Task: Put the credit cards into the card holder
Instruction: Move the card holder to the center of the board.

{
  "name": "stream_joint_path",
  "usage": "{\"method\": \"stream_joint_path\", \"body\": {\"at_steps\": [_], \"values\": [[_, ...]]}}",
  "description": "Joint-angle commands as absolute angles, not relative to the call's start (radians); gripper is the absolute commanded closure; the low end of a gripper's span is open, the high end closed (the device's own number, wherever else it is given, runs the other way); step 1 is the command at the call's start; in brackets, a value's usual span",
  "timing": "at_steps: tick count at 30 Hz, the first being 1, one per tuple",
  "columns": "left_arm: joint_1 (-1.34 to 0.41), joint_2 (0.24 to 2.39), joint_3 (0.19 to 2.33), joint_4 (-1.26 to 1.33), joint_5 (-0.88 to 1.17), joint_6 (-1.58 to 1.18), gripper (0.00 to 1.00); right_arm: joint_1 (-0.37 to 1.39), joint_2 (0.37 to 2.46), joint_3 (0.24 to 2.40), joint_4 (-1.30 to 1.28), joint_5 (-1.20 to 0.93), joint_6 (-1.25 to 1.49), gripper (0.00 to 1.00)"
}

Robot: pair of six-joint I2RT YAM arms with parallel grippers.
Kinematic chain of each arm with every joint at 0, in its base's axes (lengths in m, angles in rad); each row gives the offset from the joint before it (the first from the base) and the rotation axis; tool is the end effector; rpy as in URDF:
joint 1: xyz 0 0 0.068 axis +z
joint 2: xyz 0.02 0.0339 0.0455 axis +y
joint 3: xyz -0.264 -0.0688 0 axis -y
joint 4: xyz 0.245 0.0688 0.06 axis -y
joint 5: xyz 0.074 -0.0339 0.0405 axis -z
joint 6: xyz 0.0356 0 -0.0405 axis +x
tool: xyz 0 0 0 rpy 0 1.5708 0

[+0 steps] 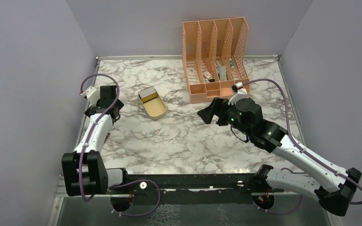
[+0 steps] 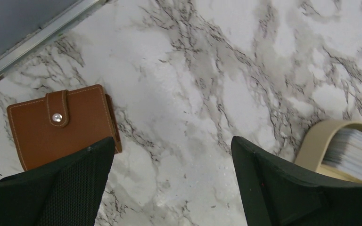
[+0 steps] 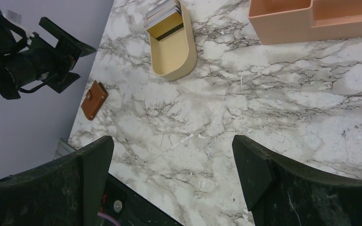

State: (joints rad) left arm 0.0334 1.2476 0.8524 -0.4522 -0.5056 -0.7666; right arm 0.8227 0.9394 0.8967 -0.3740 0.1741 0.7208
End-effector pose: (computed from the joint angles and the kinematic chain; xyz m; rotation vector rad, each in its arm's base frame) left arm 0.2543 0.0257 0.2461 -1.0964 2.0194 0.2414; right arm 0.1482 0.1506 0.3319 0.0120 2.0767 0.8116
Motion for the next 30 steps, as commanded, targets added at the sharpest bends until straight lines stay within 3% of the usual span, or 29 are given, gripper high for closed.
{"method": "stream_joint_path", "body": {"at_steps": [1,17,30], "values": [[0.120,1.279,0.870,-0.449,-0.592,-0.850,0.04,0.821,0.926,0.933,-0.381,0.173,0.709,0.00],[0.296,1.491,0.897,-0.522,-0.682,-1.046,0.03,0.821,0.931,0.946,-0.390,0.191,0.729,0.00],[0.287,1.607,0.890,-0.555,-0.606,-1.052,0.01,0.821,0.914,0.925,-0.376,0.184,0.746,0.00]]}}
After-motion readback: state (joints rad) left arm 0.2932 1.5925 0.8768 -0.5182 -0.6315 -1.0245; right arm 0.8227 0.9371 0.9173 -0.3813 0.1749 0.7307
